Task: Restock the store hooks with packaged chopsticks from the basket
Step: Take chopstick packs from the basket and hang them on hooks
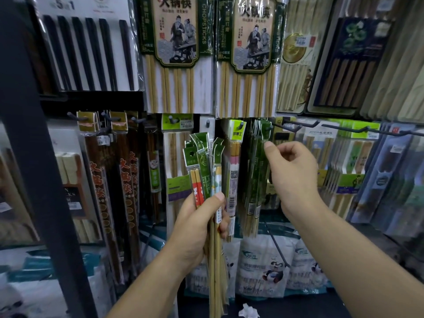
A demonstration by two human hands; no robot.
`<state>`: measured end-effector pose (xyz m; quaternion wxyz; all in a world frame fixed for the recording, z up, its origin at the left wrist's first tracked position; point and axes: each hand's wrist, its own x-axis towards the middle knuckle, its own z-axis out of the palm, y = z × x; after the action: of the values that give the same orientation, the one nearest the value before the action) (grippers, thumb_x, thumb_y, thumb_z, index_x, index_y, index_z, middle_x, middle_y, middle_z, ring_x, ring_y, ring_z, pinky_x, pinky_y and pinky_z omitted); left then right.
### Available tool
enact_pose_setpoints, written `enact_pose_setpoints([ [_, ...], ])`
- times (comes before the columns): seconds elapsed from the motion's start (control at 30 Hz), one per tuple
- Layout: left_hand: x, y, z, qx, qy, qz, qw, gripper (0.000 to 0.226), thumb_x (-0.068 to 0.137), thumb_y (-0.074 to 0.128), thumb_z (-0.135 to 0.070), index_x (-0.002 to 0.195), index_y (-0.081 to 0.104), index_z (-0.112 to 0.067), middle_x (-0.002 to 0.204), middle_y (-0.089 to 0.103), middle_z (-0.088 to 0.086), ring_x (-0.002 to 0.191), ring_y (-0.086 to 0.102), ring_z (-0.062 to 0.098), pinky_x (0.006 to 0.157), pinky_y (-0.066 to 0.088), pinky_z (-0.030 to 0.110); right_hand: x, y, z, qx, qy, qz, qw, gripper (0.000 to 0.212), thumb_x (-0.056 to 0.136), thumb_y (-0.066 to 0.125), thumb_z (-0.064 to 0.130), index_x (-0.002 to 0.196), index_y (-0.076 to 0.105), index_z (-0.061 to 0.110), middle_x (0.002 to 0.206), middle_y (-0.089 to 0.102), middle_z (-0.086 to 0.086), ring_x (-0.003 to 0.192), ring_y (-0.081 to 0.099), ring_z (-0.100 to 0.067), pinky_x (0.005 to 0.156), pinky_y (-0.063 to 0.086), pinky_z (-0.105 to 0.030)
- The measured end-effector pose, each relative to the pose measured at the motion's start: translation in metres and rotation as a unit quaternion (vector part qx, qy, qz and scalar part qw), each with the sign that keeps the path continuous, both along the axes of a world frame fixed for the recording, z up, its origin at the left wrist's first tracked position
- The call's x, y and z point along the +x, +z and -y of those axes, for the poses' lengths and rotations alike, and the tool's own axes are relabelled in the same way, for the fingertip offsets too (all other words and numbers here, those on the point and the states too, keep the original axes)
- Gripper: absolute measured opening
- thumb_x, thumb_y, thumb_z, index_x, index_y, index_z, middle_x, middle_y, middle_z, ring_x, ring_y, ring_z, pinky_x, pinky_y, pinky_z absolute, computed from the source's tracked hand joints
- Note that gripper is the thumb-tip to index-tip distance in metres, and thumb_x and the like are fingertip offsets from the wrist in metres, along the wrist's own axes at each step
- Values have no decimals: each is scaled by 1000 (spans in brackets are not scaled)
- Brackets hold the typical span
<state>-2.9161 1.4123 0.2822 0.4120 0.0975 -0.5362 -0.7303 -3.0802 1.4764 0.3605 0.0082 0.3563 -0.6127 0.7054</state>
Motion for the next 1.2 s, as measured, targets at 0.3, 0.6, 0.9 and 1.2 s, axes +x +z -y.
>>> enact_pose_setpoints([
  [0.3,-2,4,-9,-56,-13,31,998,36,82,74,-44,104,67,-16,74,69,18,62,69,28,58,59,33,32,-3,-11,39,208,5,977,7,94,70,23,92,74,17,70,70,7,62,64,-3,55,47,-13],
  [0.6,-6,1,-9,-59,3,27,998,12,88,70,-38,94,77,-30,90,78,12,80,77,25,64,62,32,27,2,-15,45,183,14,982,20,99,63,26,83,72,21,71,67,5,65,61,-6,58,51,-20],
  [0.9,-9,-4,0,-30,42,26,998,37,88,68,-33,114,64,-6,84,70,4,76,70,23,68,61,38,0,25,-8,-22,62,20,998,31,101,60,29,70,64,22,60,48,5,55,42,-8,57,43,-16],
  [1.2,-10,-5,0,-36,37,34,998,42,86,68,-34,116,62,-5,82,70,4,75,70,23,64,61,38,-2,27,0,-18,59,24,998,34,101,60,27,69,59,14,61,41,-1,56,39,-10,74,43,-24],
])
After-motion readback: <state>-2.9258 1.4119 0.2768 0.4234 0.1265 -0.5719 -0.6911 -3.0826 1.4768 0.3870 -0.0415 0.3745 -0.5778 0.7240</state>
